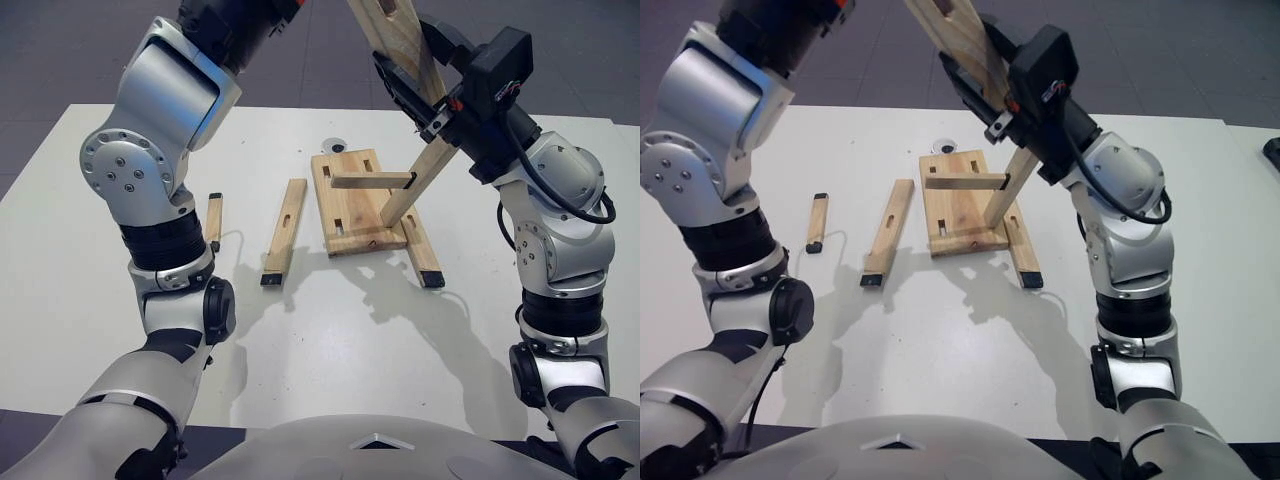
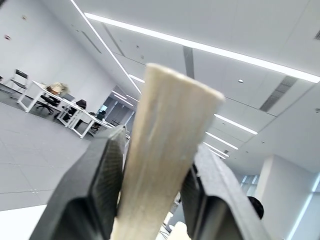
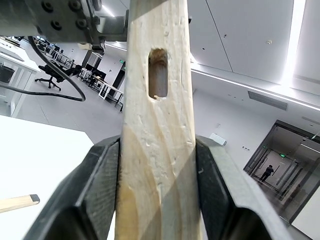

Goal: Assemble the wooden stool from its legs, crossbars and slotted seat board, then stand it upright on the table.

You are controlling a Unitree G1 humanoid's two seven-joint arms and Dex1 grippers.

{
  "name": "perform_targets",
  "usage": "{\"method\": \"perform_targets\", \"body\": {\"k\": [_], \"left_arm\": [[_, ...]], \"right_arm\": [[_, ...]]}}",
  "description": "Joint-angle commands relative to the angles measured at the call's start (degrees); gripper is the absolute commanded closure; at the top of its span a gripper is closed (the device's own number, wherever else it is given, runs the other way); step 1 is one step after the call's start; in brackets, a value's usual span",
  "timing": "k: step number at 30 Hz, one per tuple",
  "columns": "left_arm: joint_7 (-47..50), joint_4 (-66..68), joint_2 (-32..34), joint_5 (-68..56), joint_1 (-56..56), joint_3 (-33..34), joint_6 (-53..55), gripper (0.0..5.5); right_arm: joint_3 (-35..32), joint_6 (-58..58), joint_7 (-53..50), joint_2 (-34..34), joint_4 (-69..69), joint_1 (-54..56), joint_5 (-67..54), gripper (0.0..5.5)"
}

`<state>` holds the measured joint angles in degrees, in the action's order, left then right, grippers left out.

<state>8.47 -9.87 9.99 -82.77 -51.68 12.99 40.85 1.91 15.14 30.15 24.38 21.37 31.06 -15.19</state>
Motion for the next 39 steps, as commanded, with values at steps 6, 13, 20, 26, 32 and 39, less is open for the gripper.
{"method": "perform_targets", "body": {"k": [6, 13, 20, 26, 32, 39], "left_arm": [[-2.2, -1.2, 0.1, 3.1, 0.9, -1.0, 0.0, 4.22], [-3.2, -1.3, 0.7, 7.1, 2.0, -0.1, -0.8, 4.39], [-4.1, -2.2, 2.2, 14.0, 2.8, 3.1, -6.1, 4.45], [-6.4, -3.1, 7.1, 22.1, 2.5, 12.6, -18.2, 4.46], [-3.3, -6.7, 11.9, 38.8, 18.9, 8.1, -16.2, 4.46], [3.2, -18.1, 3.0, 49.4, 32.6, -3.7, -13.6, 4.46]], "right_arm": [[0.8, -0.5, -0.6, -0.5, -1.0, 0.1, 1.9, 3.46], [2.5, -0.6, -1.4, 0.0, -4.0, 0.6, 6.2, 2.56], [1.5, -1.6, 0.1, 1.3, -4.8, 1.1, 7.7, 1.42], [-19.5, 9.2, -2.7, 1.8, -1.2, 8.3, -19.2, 0.45], [-20.7, 9.2, -13.9, 9.5, -14.6, 5.8, -4.9, 0.10], [-6.9, 8.9, -13.6, 10.9, -19.4, -11.9, 11.0, 0.10]]}}
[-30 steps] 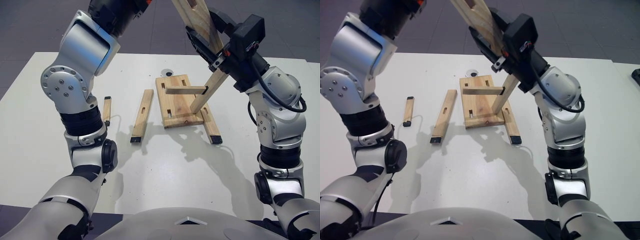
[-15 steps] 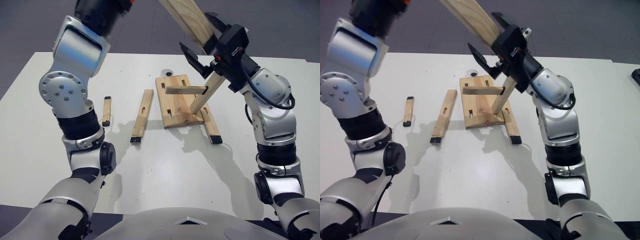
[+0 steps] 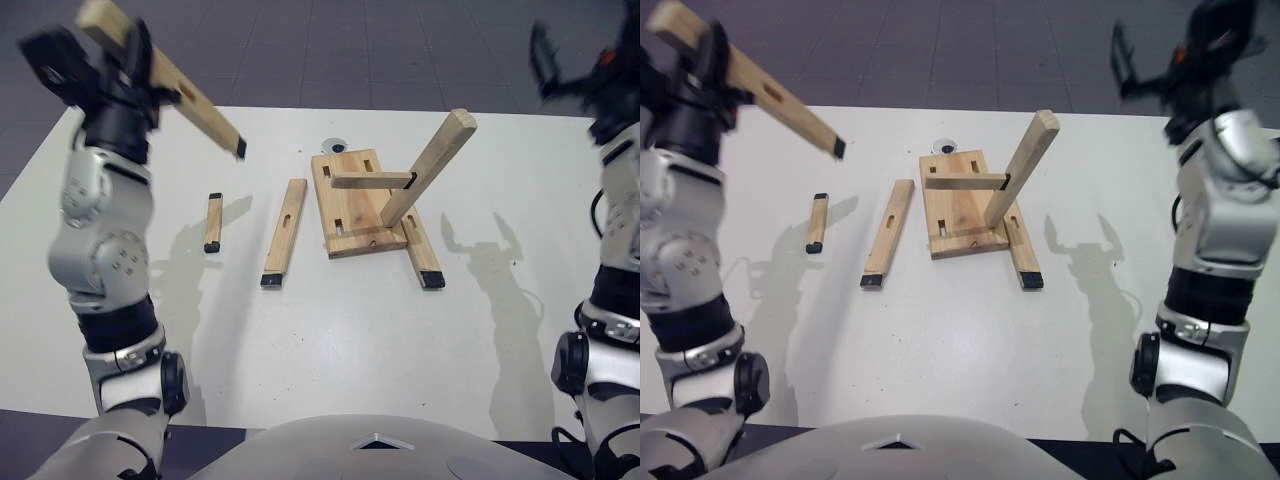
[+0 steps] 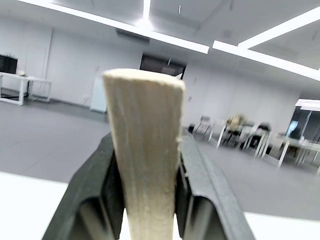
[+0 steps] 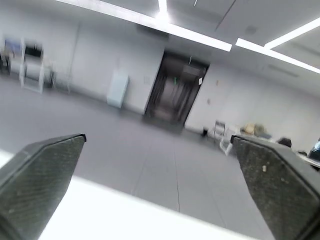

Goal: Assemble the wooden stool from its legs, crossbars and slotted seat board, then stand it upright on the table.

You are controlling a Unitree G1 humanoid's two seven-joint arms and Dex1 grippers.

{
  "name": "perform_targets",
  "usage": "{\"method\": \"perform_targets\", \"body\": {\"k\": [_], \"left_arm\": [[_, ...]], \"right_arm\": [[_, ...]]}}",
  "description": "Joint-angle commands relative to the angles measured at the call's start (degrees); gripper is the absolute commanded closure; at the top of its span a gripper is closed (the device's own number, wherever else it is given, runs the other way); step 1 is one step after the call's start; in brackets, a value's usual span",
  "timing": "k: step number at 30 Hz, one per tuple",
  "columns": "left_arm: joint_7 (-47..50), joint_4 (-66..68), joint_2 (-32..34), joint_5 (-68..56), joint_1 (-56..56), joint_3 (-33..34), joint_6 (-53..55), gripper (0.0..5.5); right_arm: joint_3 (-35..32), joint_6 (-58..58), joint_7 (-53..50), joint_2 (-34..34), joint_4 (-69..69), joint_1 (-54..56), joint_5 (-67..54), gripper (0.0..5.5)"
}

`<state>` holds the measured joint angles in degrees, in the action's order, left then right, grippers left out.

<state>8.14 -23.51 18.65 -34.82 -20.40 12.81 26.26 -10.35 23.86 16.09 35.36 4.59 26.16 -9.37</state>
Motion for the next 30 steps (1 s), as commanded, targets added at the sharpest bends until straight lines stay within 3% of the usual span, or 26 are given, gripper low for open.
{"method": "perform_targets", "body": {"k": [1, 4, 11, 20, 30], "left_arm": [[4.5, -4.8, -7.0, 1.9, 1.5, -4.1, 1.3, 4.46], [6.2, -5.9, -9.0, 3.1, 1.5, -4.4, 2.5, 4.46], [7.9, -9.0, -12.1, 1.7, 1.7, -5.6, 7.5, 4.46], [9.4, -10.1, -16.4, 1.3, 1.1, -6.0, 10.9, 4.46], [10.2, -7.4, -21.5, 1.9, -0.1, -7.2, 11.5, 4.46]], "right_arm": [[6.7, -0.3, 0.9, 0.0, -3.2, -8.9, 6.4, 0.10], [9.1, -2.2, 5.0, 0.8, -1.7, -14.8, 7.1, 0.10], [6.4, 6.5, 13.0, -0.7, 10.1, -22.7, -2.8, 0.10], [10.2, 15.4, 12.0, -4.9, 11.5, -21.9, -5.2, 0.10], [15.5, 13.6, 7.4, -5.2, 4.9, -17.7, 4.4, 0.10]]}}
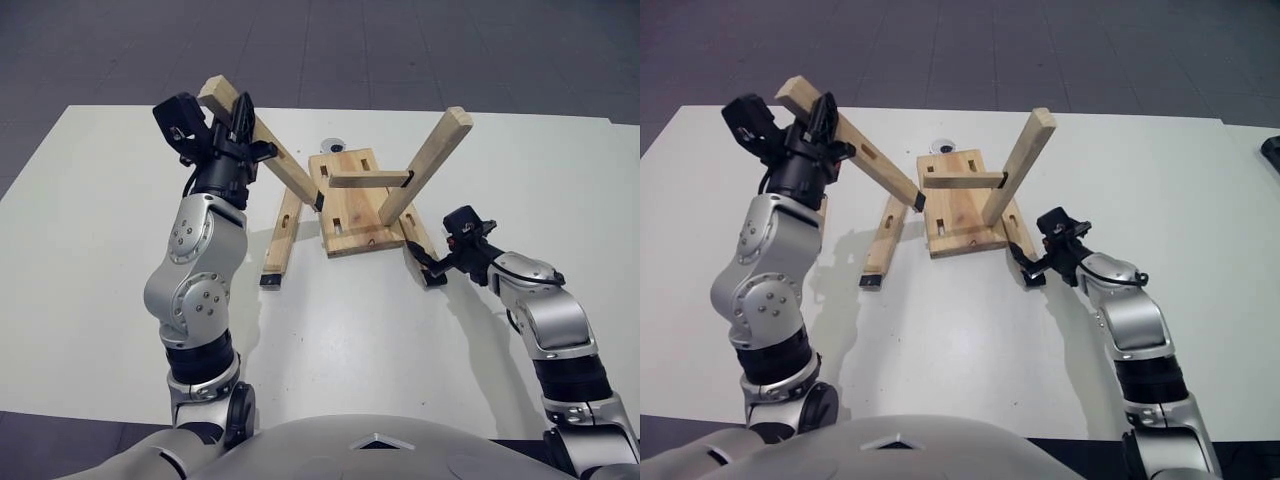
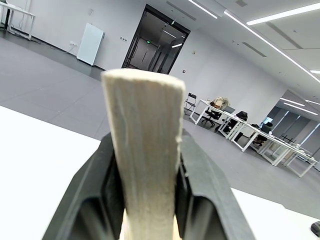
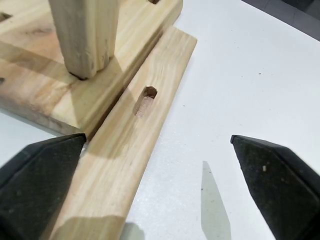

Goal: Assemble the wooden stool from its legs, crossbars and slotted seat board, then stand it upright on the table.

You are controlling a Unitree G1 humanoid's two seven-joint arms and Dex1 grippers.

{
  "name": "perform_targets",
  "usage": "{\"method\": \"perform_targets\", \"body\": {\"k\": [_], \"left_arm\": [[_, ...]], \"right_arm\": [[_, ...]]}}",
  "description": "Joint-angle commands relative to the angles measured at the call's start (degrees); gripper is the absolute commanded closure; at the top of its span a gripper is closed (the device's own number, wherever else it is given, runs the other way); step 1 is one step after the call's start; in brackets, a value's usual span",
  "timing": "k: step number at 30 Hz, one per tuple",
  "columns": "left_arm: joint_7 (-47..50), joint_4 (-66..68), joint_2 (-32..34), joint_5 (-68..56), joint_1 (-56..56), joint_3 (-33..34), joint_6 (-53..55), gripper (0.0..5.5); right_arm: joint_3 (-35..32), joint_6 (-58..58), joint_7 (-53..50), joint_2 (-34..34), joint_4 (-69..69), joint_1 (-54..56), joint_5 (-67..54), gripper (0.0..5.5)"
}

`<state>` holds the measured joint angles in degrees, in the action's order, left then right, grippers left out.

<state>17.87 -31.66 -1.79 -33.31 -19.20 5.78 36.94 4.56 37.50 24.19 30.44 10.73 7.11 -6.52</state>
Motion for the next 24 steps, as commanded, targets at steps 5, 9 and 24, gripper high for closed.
{"method": "perform_targets", "body": {"k": [5, 9, 24], "left_arm": [[0.5, 1.0, -2.1, 1.0, -0.6, -0.7, 1.1, 4.46], [0.4, 1.4, -2.9, 1.8, 0.6, -1.8, 1.7, 4.46], [0.8, 2.8, -5.9, 2.9, 1.5, -2.6, 2.8, 4.46]], "right_arm": [[0.6, -1.1, -1.7, -1.1, -2.2, 2.3, 3.3, 0.10], [2.1, -2.6, -2.6, -2.2, -3.6, 4.3, 5.2, 0.10], [6.8, -1.7, -2.6, -5.7, -3.8, 5.3, 9.4, 0.10]]}}
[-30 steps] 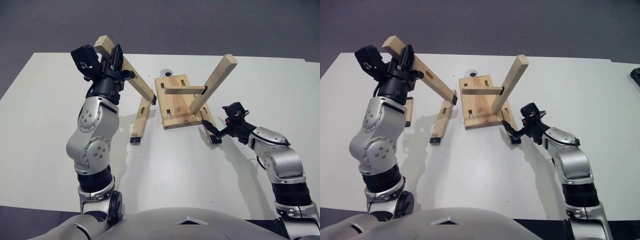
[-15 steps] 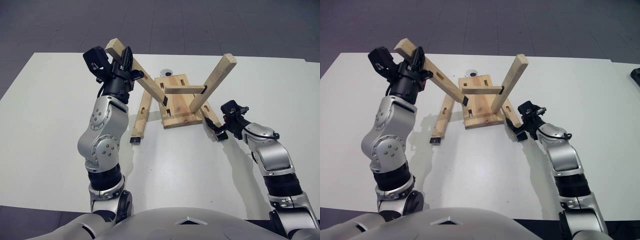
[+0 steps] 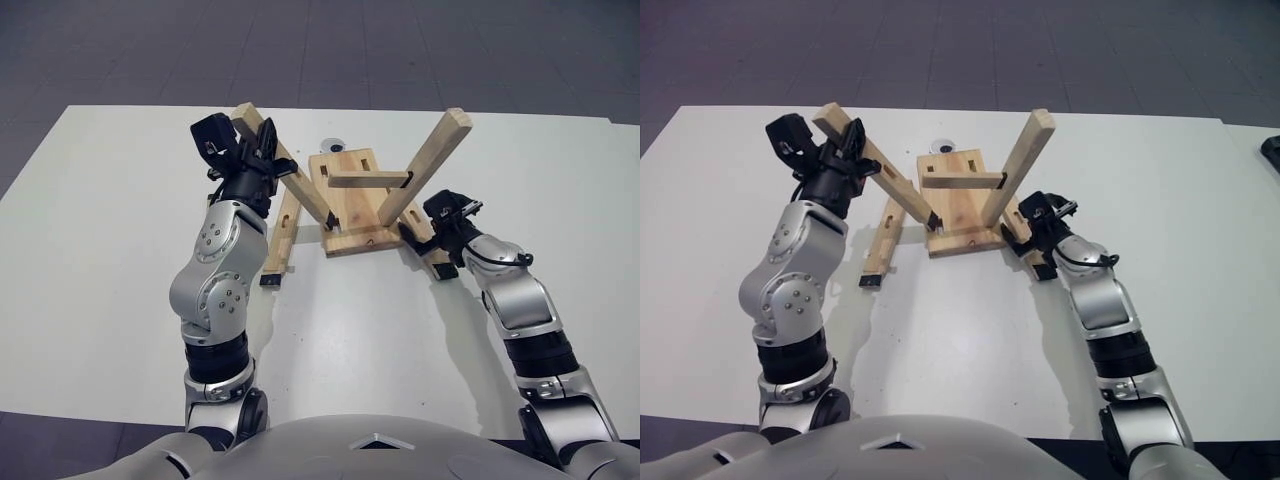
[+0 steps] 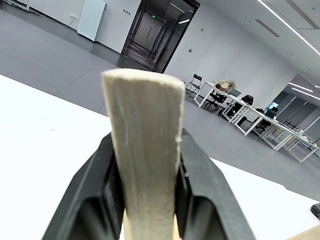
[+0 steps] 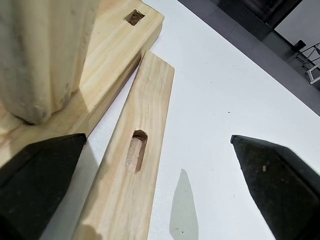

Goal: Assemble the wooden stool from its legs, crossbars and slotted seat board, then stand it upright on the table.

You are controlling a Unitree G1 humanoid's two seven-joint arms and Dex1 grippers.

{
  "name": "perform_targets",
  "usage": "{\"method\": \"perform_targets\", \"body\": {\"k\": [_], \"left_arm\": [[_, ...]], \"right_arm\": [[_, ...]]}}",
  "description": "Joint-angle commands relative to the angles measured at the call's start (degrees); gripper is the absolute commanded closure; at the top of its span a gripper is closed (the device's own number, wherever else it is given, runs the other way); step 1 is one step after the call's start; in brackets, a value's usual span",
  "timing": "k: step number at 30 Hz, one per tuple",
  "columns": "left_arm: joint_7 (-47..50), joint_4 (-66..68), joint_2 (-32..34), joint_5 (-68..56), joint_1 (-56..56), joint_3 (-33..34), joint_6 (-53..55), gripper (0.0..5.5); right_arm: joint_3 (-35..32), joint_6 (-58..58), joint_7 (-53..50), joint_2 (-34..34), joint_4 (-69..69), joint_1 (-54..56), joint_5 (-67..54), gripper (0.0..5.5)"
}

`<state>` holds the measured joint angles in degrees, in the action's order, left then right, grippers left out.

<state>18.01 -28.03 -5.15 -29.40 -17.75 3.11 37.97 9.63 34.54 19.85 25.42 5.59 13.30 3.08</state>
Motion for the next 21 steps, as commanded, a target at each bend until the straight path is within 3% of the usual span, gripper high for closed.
{"method": "perform_targets", "body": {"k": [1, 21], "left_arm": [[1.1, -1.2, -2.6, -1.4, -0.4, 0.3, 2.3, 4.46], [-0.6, 0.9, -0.6, 6.0, 2.3, -1.2, -1.1, 4.46]], "right_arm": [[1.7, 1.6, 1.9, -0.7, 1.7, -1.1, -0.2, 0.10], [1.0, 1.6, 1.9, -2.1, 1.8, -1.2, 0.4, 0.10]]}}
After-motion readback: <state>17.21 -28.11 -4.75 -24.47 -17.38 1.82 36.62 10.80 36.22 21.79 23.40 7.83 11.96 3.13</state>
